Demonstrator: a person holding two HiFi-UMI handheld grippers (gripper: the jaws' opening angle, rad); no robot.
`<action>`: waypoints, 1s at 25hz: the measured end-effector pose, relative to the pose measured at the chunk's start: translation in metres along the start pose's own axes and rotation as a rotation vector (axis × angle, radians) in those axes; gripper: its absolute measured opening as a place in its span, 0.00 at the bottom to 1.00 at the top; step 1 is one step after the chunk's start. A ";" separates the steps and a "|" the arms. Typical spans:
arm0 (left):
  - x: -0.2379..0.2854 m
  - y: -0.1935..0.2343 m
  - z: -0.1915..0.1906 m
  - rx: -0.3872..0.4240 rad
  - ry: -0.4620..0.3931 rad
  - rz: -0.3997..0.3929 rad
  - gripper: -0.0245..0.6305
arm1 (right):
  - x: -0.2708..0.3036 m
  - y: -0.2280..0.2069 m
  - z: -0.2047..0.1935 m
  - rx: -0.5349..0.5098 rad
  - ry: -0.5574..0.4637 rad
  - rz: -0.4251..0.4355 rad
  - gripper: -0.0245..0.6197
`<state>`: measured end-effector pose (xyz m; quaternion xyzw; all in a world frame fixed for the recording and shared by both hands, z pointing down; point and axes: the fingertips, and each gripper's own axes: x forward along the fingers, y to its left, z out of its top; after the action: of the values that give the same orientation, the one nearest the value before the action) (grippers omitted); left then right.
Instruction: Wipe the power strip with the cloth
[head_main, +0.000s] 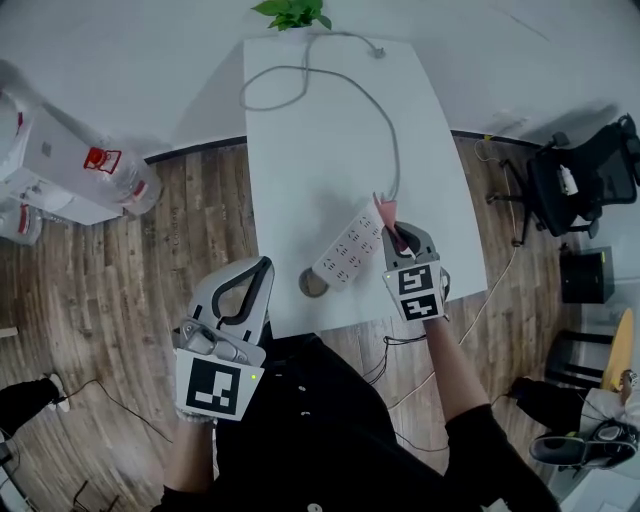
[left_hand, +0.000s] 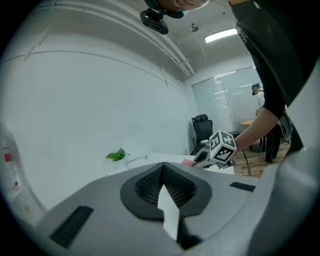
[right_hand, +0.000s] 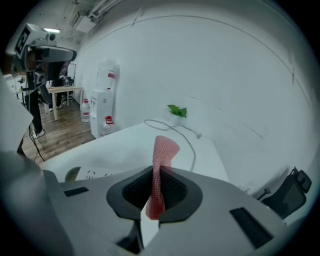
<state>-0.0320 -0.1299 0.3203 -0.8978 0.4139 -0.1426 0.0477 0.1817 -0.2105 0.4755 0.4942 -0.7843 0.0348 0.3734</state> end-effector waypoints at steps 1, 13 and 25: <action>-0.002 0.001 -0.001 0.000 0.002 0.007 0.06 | 0.006 -0.004 0.001 -0.020 0.006 -0.001 0.12; -0.020 0.015 -0.018 -0.022 0.062 0.095 0.06 | 0.075 -0.031 -0.012 -0.177 0.138 0.046 0.12; -0.025 0.017 -0.023 -0.031 0.079 0.123 0.06 | 0.097 -0.024 -0.030 -0.175 0.210 0.126 0.12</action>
<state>-0.0665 -0.1207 0.3331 -0.8649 0.4721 -0.1685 0.0259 0.1953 -0.2826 0.5493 0.4032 -0.7704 0.0413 0.4922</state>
